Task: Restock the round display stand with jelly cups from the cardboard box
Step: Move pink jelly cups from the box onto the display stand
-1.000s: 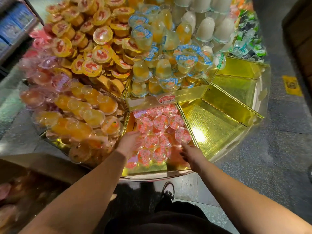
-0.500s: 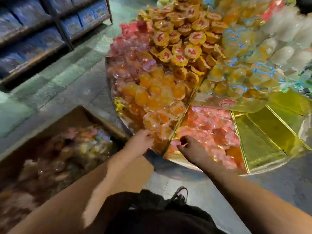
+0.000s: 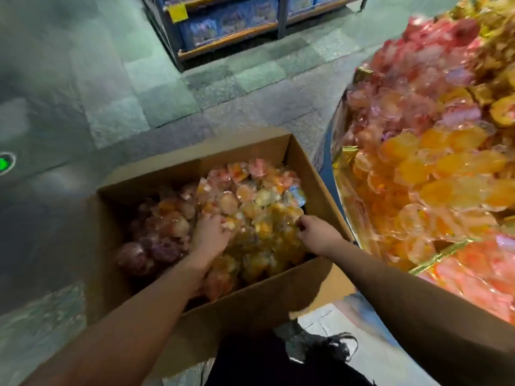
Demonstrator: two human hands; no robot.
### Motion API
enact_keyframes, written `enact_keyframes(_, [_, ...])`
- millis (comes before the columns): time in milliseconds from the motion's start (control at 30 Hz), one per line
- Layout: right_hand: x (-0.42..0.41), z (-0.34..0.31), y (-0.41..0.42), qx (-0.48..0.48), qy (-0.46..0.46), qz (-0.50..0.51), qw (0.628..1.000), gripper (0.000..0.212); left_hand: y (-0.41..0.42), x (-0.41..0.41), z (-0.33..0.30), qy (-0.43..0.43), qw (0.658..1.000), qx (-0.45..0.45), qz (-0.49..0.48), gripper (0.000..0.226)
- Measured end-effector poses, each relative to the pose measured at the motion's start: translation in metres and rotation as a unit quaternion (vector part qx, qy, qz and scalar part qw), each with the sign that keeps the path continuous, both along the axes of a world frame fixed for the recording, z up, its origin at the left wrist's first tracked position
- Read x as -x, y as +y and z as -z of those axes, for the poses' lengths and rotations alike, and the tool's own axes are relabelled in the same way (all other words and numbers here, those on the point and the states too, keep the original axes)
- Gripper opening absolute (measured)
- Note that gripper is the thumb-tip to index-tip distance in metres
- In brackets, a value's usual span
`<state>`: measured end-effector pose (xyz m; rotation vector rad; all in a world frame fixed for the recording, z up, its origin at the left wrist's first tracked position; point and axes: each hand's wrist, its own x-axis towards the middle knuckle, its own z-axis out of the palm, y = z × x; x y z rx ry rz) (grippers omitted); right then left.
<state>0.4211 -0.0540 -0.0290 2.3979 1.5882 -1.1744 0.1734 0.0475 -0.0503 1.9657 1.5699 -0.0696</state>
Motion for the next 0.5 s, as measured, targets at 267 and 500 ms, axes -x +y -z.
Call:
enact_keyframes(267, [0.033, 0.043, 0.09, 0.021, -0.042, -0.039, 0.998, 0.048, 0.04, 0.012, 0.03, 0.02, 0.998, 0.017, -0.054, 0.042])
enact_keyframes(500, [0.076, 0.061, 0.161, 0.014, -0.024, 0.028, 0.999, 0.068, 0.06, 0.003, 0.06, -0.005, 0.99, 0.04, -0.135, 0.049])
